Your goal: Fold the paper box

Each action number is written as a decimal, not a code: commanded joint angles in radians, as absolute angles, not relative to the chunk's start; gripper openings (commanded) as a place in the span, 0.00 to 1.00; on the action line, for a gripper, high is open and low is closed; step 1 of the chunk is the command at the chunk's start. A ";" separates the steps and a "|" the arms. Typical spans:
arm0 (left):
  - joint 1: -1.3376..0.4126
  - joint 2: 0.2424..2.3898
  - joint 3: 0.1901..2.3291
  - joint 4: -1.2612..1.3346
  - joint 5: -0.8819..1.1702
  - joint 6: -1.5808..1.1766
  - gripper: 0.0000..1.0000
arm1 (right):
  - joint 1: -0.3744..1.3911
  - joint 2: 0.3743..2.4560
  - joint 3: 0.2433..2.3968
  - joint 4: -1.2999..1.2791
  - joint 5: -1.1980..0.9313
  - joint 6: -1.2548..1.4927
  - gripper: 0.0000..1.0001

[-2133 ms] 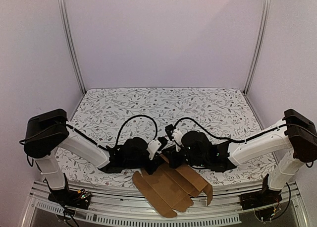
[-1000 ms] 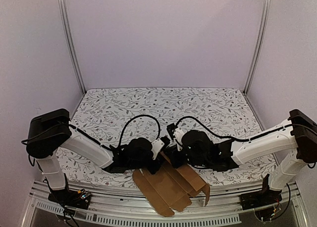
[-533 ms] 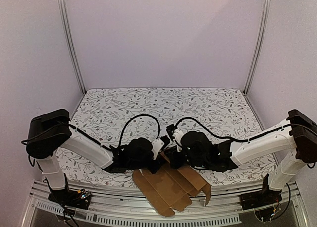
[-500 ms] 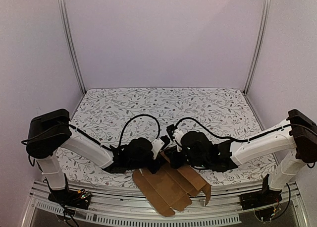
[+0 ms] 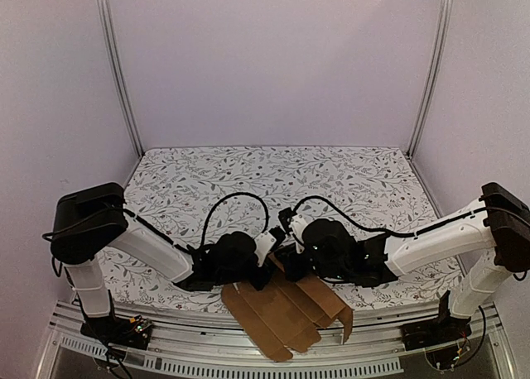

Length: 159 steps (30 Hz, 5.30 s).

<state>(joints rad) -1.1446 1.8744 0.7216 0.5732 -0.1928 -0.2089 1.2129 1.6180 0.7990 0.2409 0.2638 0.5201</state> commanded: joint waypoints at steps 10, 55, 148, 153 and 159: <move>-1.154 1.884 0.729 0.628 -0.176 -0.199 0.00 | 1.221 1.616 0.783 0.206 0.267 0.545 0.00; -1.155 1.823 0.643 0.705 -0.165 -0.207 0.00 | 1.220 1.603 0.801 0.184 0.270 0.531 0.00; -1.172 1.692 0.873 -0.071 -0.442 -0.829 0.00 | 1.066 1.447 0.579 0.598 0.359 0.796 0.00; -1.173 1.688 0.864 -0.059 -0.429 -0.842 0.00 | 1.066 1.445 0.570 0.622 0.362 0.789 0.00; -1.172 1.678 0.853 -0.042 -0.455 -0.836 0.00 | 1.068 1.430 0.563 0.592 0.321 0.766 0.00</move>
